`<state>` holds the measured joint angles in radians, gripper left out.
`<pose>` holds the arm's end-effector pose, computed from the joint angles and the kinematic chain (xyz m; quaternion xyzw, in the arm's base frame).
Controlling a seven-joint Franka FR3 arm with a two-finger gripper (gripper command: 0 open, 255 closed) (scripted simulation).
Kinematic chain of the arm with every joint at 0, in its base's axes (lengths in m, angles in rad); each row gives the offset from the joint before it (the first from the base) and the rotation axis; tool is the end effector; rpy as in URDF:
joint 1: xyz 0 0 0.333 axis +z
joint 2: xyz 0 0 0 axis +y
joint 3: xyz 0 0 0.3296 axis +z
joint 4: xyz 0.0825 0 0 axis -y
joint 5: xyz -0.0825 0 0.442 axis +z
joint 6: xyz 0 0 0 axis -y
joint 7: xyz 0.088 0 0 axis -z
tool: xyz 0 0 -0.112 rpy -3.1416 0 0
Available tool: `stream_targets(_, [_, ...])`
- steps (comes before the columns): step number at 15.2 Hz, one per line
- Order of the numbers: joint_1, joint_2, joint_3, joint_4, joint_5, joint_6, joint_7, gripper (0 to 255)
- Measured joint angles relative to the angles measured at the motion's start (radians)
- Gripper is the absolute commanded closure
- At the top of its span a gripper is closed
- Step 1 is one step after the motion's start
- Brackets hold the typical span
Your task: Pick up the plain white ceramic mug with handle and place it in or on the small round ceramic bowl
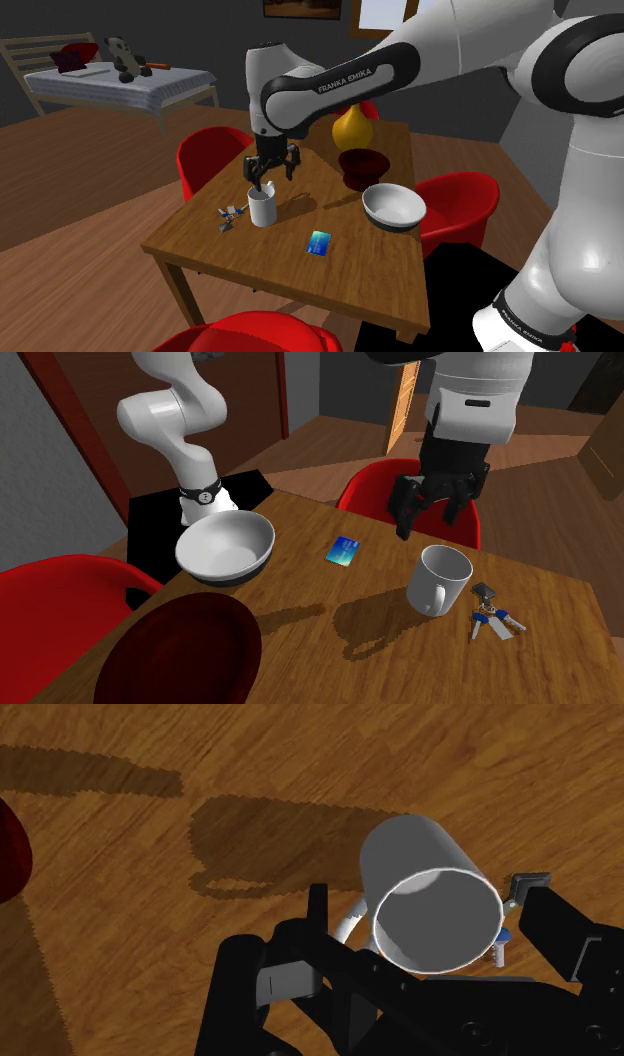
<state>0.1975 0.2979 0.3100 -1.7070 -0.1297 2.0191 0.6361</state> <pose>0.6234 0.3190 0.4109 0.9988 -0.0441 0.0202 0.0038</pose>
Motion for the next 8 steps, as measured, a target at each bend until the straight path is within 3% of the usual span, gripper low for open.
stream_targets(6, [0.084, 0.227, -0.011, 0.249, -0.082, -0.038, 0.064, 0])
stream_targets(8, [0.094, 0.261, -0.015, 0.279, -0.092, -0.035, 0.070, 0])
